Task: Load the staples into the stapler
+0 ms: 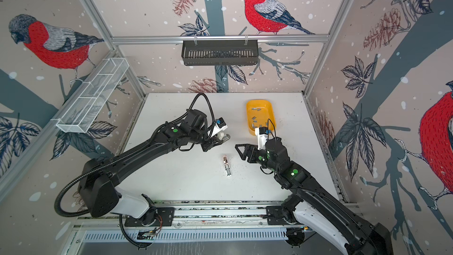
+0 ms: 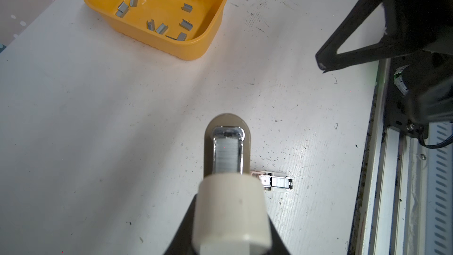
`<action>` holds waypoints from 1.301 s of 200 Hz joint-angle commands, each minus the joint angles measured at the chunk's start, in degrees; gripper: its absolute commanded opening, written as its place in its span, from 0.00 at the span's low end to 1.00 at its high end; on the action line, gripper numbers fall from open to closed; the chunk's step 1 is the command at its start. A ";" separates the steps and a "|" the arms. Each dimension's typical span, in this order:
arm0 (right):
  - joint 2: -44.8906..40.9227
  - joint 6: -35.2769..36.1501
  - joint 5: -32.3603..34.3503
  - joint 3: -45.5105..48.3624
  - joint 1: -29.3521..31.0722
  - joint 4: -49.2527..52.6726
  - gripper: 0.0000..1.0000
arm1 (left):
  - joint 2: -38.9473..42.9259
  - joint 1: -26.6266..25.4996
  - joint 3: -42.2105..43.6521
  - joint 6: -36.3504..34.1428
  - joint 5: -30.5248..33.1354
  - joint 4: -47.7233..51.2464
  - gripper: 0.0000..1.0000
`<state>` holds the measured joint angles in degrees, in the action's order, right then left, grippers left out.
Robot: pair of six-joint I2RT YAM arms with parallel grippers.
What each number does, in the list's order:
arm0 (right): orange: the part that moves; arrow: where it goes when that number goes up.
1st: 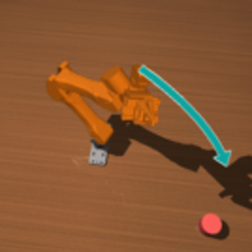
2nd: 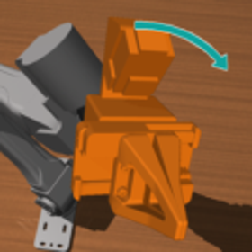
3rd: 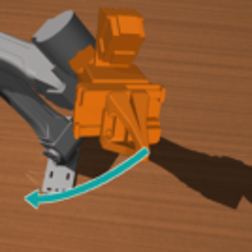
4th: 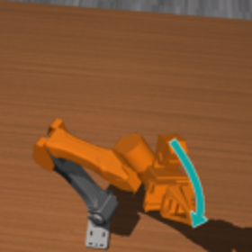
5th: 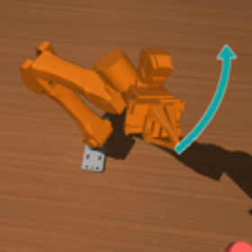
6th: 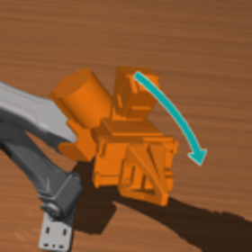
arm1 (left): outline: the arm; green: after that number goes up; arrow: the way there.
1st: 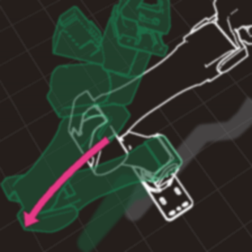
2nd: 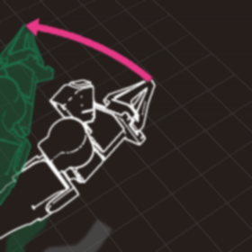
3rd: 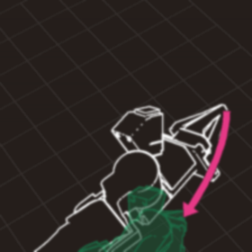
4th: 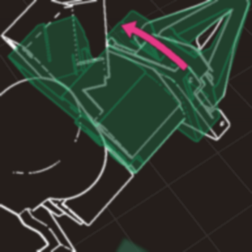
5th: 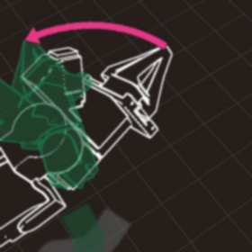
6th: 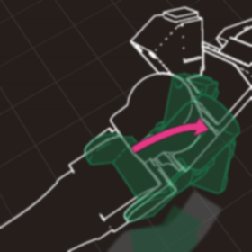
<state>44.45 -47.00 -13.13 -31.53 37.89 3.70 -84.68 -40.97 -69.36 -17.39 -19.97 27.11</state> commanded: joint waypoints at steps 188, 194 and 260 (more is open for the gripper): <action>16.24 -3.40 -0.68 -6.70 1.71 -13.55 0.88 | -3.27 -2.42 -2.19 -0.49 -4.91 -0.04 0.20; 16.34 -3.49 -0.24 -6.70 1.75 -13.48 0.87 | -3.22 -2.43 -2.10 -0.50 -4.77 -0.03 0.19; 15.96 -5.07 1.02 -5.29 1.26 -13.50 0.75 | -2.70 -2.70 -1.96 -0.51 -4.05 -0.21 0.19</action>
<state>60.73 -51.03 -13.02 -37.43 39.40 -8.03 -87.94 -43.70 -71.33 -16.95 -23.86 27.33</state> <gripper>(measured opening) 0.777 0.293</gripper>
